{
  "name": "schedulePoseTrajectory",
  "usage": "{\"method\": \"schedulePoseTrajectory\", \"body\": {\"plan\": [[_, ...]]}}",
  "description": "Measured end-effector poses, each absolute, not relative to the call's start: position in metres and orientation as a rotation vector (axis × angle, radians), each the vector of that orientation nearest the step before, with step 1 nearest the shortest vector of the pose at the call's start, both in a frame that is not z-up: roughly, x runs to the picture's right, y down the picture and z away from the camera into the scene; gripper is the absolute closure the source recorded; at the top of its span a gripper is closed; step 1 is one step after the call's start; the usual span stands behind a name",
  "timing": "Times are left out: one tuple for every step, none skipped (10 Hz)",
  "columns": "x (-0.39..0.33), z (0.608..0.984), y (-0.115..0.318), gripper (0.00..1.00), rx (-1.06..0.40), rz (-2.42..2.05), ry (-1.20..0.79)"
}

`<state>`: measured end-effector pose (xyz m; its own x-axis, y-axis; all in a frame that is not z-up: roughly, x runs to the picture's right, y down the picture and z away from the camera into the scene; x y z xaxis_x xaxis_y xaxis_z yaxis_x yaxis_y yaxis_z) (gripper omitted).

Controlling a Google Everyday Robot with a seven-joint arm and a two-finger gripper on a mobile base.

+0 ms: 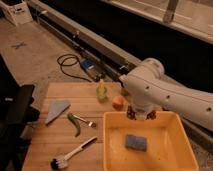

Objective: Place grapes in tray

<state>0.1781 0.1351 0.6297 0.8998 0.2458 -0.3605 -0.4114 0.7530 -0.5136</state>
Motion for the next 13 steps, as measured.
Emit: {"method": "schedulePoseTrajectory", "body": {"plan": [[0.188, 0.631, 0.155, 0.78, -0.666, 0.425, 0.281], [0.192, 0.632, 0.172, 0.69, -0.7, 0.473, 0.284], [0.195, 0.632, 0.187, 0.58, -0.733, 0.537, 0.288], [0.201, 0.63, 0.194, 0.48, -0.737, 0.593, 0.297], [0.207, 0.628, 0.197, 0.4, -0.735, 0.641, 0.305], [0.219, 0.627, 0.198, 0.3, -0.723, 0.697, 0.316], [0.231, 0.626, 0.2, 0.22, -0.709, 0.766, 0.325], [0.238, 0.624, 0.2, 0.2, -0.698, 0.809, 0.325], [0.246, 0.622, 0.201, 0.2, -0.688, 0.853, 0.328], [0.253, 0.621, 0.201, 0.2, -0.677, 0.896, 0.332], [0.256, 0.621, 0.201, 0.2, -0.668, 0.918, 0.332], [0.258, 0.621, 0.2, 0.2, -0.661, 0.929, 0.333], [0.258, 0.621, 0.2, 0.2, -0.661, 0.929, 0.333]]}}
